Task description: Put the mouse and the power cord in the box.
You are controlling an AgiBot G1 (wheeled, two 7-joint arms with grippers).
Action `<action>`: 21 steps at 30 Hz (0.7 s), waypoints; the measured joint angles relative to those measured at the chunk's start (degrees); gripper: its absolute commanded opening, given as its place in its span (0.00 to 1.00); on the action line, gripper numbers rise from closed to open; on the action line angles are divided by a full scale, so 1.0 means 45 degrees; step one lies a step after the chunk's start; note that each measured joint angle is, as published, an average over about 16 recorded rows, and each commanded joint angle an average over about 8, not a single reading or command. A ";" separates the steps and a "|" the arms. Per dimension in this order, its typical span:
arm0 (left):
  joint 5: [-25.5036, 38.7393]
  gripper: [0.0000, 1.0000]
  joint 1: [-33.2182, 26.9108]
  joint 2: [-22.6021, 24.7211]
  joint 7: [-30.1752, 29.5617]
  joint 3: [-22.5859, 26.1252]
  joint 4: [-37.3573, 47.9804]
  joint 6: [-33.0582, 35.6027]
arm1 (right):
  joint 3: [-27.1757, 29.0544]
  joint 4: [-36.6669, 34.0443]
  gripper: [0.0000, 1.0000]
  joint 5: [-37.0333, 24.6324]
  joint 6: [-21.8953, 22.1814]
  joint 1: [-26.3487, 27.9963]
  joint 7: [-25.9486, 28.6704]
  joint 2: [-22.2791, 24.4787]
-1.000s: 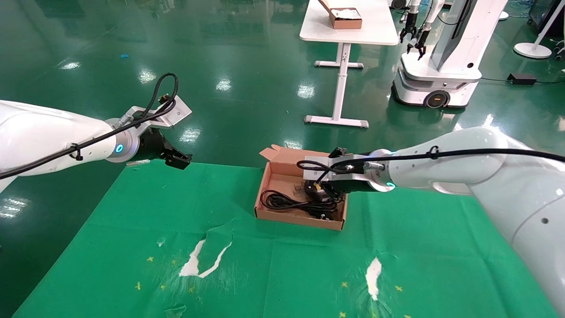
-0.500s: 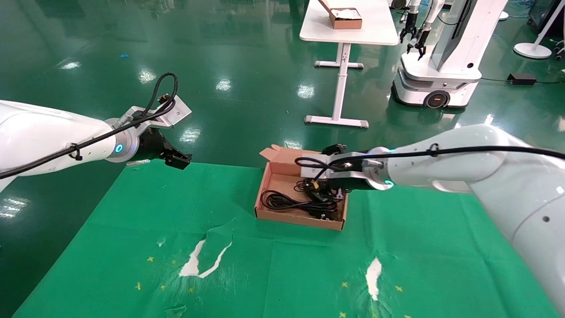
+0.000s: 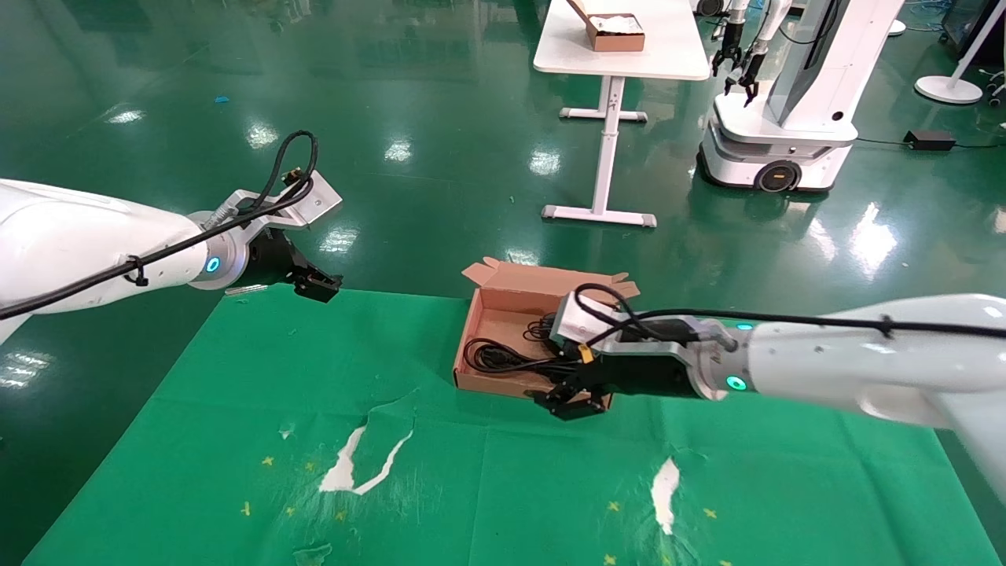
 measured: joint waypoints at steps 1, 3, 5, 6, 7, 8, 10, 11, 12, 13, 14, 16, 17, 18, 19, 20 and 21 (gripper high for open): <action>-0.0040 1.00 0.0024 -0.0016 0.0025 -0.0029 -0.0020 0.0024 | 0.0166 0.0200 1.00 0.0183 -0.0161 -0.0147 0.0083 0.0160; -0.0180 1.00 0.0106 -0.0074 0.0110 -0.0132 -0.0088 0.0106 | 0.0501 0.0603 1.00 0.0554 -0.0485 -0.0442 0.0251 0.0483; -0.0390 1.00 0.0229 -0.0159 0.0238 -0.0285 -0.0191 0.0231 | 0.0833 0.1004 1.00 0.0921 -0.0806 -0.0736 0.0417 0.0803; -0.0521 1.00 0.0305 -0.0213 0.0318 -0.0382 -0.0255 0.0308 | 0.0999 0.1204 1.00 0.1104 -0.0967 -0.0883 0.0500 0.0963; -0.0674 1.00 0.0395 -0.0275 0.0411 -0.0493 -0.0330 0.0399 | 0.1168 0.1407 1.00 0.1291 -0.1131 -0.1032 0.0585 0.1127; -0.0843 1.00 0.0494 -0.0344 0.0514 -0.0617 -0.0413 0.0499 | 0.1335 0.1608 1.00 0.1475 -0.1292 -0.1179 0.0668 0.1287; -0.1233 1.00 0.0722 -0.0504 0.0753 -0.0904 -0.0605 0.0731 | 0.1667 0.2008 1.00 0.1842 -0.1613 -0.1472 0.0834 0.1607; -0.1455 1.00 0.0852 -0.0595 0.0889 -0.1067 -0.0715 0.0863 | 0.1833 0.2208 1.00 0.2026 -0.1774 -0.1619 0.0917 0.1767; -0.1698 1.00 0.0994 -0.0695 0.1038 -0.1245 -0.0834 0.1008 | 0.2002 0.2412 1.00 0.2213 -0.1938 -0.1769 0.1002 0.1931; -0.1958 1.00 0.1146 -0.0801 0.1196 -0.1435 -0.0962 0.1162 | 0.2168 0.2612 1.00 0.2396 -0.2098 -0.1915 0.1085 0.2091; -0.2234 1.00 0.1308 -0.0915 0.1365 -0.1638 -0.1098 0.1326 | 0.2335 0.2813 1.00 0.2581 -0.2260 -0.2062 0.1169 0.2251; -0.2805 1.00 0.1641 -0.1149 0.1715 -0.2057 -0.1381 0.1667 | 0.2664 0.3209 1.00 0.2944 -0.2578 -0.2353 0.1333 0.2569; -0.3093 1.00 0.1810 -0.1267 0.1891 -0.2269 -0.1523 0.1838 | 0.2830 0.3409 1.00 0.3128 -0.2739 -0.2500 0.1417 0.2729; -0.3376 1.00 0.1975 -0.1383 0.2064 -0.2477 -0.1663 0.2007 | 0.2993 0.3606 1.00 0.3308 -0.2897 -0.2644 0.1498 0.2886; -0.3664 1.00 0.2144 -0.1502 0.2241 -0.2688 -0.1805 0.2179 | 0.3159 0.3806 1.00 0.3492 -0.3057 -0.2791 0.1581 0.3046; -0.3952 1.00 0.2312 -0.1620 0.2417 -0.2900 -0.1948 0.2350 | 0.3325 0.4006 1.00 0.3676 -0.3218 -0.2937 0.1665 0.3207; -0.4236 1.00 0.2478 -0.1736 0.2591 -0.3108 -0.2088 0.2519 | 0.3489 0.4203 1.00 0.3856 -0.3376 -0.3082 0.1746 0.3364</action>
